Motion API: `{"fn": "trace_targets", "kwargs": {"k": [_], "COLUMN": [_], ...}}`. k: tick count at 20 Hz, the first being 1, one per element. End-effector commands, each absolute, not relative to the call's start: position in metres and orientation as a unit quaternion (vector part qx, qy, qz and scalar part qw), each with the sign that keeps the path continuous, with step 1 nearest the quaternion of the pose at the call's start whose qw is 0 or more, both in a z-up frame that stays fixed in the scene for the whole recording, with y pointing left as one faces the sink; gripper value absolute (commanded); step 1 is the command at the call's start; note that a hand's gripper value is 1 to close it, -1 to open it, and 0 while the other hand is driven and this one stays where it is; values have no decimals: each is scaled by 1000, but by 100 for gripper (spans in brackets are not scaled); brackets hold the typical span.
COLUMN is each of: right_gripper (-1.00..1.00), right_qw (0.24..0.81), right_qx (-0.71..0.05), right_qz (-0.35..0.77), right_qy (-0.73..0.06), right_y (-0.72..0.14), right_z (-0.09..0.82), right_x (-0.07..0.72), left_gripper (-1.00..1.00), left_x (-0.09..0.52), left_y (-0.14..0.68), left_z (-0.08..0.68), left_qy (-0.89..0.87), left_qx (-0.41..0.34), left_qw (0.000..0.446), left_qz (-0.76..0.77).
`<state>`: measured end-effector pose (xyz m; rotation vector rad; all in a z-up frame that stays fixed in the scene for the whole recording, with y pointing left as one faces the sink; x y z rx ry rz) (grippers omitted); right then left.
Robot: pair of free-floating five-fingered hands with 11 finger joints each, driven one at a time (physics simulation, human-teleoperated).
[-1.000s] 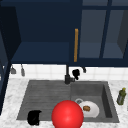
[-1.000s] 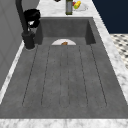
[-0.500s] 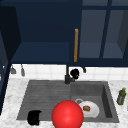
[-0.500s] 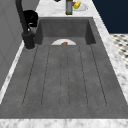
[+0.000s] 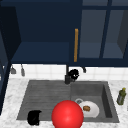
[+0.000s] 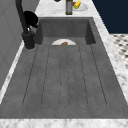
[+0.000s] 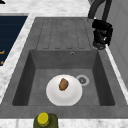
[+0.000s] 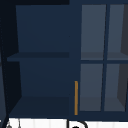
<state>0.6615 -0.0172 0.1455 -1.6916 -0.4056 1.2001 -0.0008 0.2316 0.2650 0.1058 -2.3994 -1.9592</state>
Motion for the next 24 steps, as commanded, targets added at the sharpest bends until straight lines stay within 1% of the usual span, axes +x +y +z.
{"fn": "trace_targets", "kwargs": {"k": [1,10,17,24], "right_gripper": [100,100,100,100], "right_qw": [494,496,501,505], "right_qx": [-686,-701,-723,-724], "right_qz": [510,489,450,443], "right_qy": [-156,-152,-153,-155], "right_y": [14,16,19,12], "right_z": [165,161,140,139], "right_x": [666,663,665,656], "left_gripper": [0,0,0,0], "left_x": [-1,-1,-1,-1], "left_y": [232,232,232,232], "left_z": [265,265,265,265], "left_qy": [-774,-774,-774,-774], "left_qx": [34,34,34,34], "left_qw": [21,21,21,21], "left_qz": [-632,-632,-632,-632]}}
